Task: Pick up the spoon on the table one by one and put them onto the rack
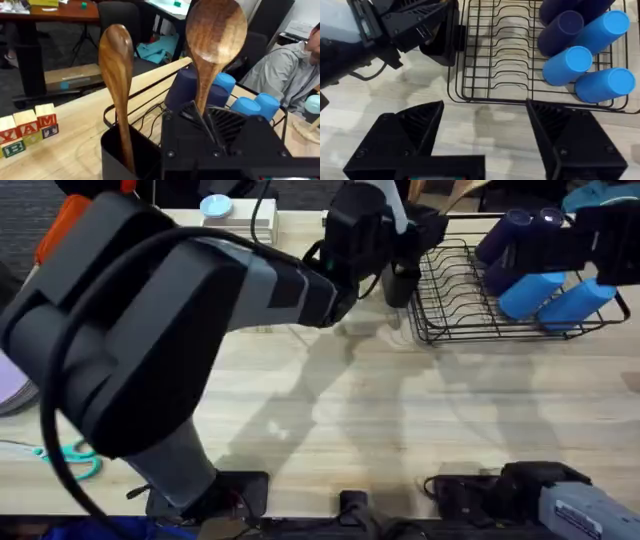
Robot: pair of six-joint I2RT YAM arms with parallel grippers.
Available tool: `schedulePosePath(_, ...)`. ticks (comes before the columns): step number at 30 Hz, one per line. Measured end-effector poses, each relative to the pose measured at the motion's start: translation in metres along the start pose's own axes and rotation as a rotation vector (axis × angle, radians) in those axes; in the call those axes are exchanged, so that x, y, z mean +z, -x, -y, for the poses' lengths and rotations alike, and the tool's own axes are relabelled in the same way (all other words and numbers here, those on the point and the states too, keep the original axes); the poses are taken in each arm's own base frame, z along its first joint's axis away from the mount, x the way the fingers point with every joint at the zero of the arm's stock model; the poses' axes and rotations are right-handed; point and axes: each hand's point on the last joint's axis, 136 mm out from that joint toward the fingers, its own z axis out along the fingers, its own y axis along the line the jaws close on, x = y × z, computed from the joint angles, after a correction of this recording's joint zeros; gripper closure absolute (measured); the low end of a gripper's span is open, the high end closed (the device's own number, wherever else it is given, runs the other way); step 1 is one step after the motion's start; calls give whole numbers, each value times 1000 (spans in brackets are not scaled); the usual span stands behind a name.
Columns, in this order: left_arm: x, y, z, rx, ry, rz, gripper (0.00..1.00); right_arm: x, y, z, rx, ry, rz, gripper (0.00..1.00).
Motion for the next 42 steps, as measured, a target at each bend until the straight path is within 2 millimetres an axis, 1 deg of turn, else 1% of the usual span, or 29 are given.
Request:
schedulePosePath(2,1,-7,-2,-9,5,-19,957,0,0,0,0,0,0,9)
schedulePosePath(3,1,-18,-5,-20,15,-58,957,0,0,0,0,0,0,9)
schedulePosePath(9,-2,-42,-11,-62,45,-155,957,0,0,0,0,0,0,9)
schedulePosePath(14,-4,-52,-15,-74,67,-196,958,0,0,0,0,0,0,9)
schedulePosePath(15,-6,-56,-20,-81,84,-209,958,0,0,0,0,0,0,9)
schedulePosePath(17,-6,-57,-21,-86,91,-217,957,0,0,0,0,0,0,9)
schedulePosePath(24,-8,-61,-24,-91,103,-232,864,0,0,0,0,0,1,9)
schedulePosePath(27,-7,-60,-23,-91,97,-227,764,0,0,0,0,0,0,9)
schedulePosePath(29,-6,-58,-21,-90,92,-219,659,0,0,0,0,0,0,9)
schedulePosePath(32,-6,-58,-21,-91,91,-220,548,0,0,0,0,0,0,9)
schedulePosePath(35,-6,-57,-21,-91,90,-219,359,0,0,0,0,0,0,9)
schedulePosePath(36,-7,-55,-20,-90,89,-215,295,0,0,0,0,0,0,9)
schedulePosePath(38,-8,-50,-19,-90,90,-211,210,0,0,0,0,0,0,9)
schedulePosePath(40,-12,-40,-18,-89,93,-206,144,0,0,0,0,0,0,9)
schedulePosePath(42,-18,-29,-20,-92,105,-207,98,0,0,0,0,0,0,9)
